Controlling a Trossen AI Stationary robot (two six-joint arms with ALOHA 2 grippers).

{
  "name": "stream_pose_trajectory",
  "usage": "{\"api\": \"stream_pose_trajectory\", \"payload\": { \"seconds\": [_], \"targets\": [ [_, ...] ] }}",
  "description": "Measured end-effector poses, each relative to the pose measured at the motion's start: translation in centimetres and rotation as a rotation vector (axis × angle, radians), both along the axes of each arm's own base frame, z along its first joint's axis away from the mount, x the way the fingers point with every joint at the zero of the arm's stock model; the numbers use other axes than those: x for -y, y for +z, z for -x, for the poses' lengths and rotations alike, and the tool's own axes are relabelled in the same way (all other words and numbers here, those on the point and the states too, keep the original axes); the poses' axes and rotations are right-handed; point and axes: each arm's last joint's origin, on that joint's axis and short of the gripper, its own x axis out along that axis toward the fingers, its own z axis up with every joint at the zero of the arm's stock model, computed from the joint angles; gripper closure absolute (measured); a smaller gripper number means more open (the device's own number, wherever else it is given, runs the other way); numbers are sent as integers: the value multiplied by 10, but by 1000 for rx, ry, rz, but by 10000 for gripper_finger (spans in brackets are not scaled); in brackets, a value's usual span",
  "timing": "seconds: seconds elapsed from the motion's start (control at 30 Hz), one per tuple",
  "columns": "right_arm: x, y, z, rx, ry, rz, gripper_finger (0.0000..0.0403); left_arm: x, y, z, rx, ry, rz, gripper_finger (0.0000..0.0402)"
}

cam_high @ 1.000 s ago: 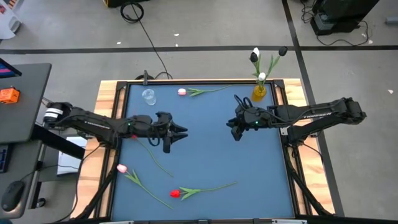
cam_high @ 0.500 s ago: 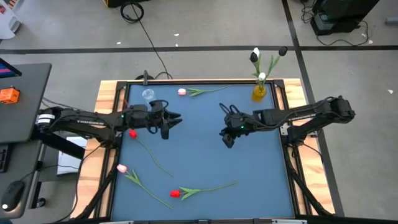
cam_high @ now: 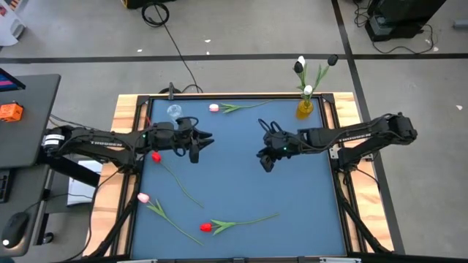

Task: Sort flowers into vase by color
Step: Put the top pink tulip into the transparent vase

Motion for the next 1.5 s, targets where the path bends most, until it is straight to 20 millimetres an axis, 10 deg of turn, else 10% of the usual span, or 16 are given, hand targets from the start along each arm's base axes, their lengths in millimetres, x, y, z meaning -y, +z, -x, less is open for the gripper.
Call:
{"api": "stream_pose_trajectory", "payload": {
  "seconds": [1.07, 1.5],
  "targets": [
    [-23, -7, 12, -137, 160, -30, 328, 13, -8, -3, -52, -45, 71, 258],
    [-32, -6, 12, -124, 408, -255, 334, 14, -20, -16, -69, -51, 99, 320]
  ]
}}
